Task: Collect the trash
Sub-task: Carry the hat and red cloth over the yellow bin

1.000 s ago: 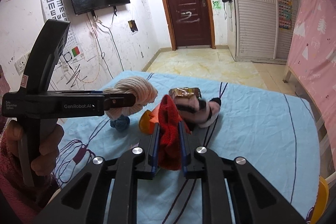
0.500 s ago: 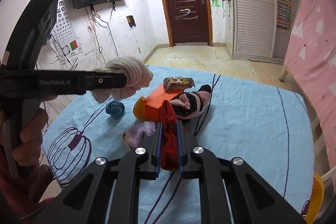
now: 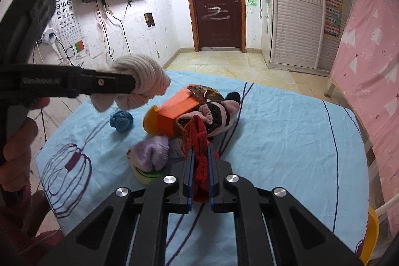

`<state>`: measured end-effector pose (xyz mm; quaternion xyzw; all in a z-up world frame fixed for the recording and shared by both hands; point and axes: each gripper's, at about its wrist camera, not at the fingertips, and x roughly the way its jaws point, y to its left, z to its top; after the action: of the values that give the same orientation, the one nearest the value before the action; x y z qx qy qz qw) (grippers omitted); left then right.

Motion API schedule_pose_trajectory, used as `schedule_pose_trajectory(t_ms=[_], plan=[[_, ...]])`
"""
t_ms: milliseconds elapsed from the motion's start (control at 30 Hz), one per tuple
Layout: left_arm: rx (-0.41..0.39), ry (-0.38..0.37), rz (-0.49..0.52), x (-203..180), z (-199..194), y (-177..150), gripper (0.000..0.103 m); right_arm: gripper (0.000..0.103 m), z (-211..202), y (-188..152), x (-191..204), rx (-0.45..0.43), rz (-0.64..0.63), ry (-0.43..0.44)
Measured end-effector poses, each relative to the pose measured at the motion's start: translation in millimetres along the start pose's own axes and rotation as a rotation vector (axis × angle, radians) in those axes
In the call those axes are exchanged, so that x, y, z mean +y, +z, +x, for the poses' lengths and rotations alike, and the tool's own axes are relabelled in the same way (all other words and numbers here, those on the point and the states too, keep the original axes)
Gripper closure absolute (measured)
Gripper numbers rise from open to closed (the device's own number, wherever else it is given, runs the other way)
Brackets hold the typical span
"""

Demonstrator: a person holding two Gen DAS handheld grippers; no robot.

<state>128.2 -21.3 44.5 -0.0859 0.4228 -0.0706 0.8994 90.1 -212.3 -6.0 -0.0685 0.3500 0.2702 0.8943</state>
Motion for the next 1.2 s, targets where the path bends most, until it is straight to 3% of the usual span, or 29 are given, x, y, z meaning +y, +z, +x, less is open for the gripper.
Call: schedule_pose_trajectory(t_ms=[300, 533, 800, 1200], plan=[[-0.005, -0.002, 0.011, -10.6, -5.2, 0.2, 0.059, 0.102, -20.8, 2.3, -8.0, -0.064, 0.03, -0.013], [-0.014, -0.024, 0.057, -41.2, -10.5, 4.6, 0.059, 0.102, -55.2, 2.5, -33.7, -0.134, 0.072, -0.048], [-0.009, -0.084, 0.144, -102.8, -7.8, 5.9, 0.059, 0.102, -90.5, -14.8, -79.5, -0.184, 0.154, -0.116], [0.035, -0.198, 0.278, -204.2, 7.6, -10.6, 0.059, 0.102, -140.3, -66.6, -155.3, -0.228, 0.296, -0.244]])
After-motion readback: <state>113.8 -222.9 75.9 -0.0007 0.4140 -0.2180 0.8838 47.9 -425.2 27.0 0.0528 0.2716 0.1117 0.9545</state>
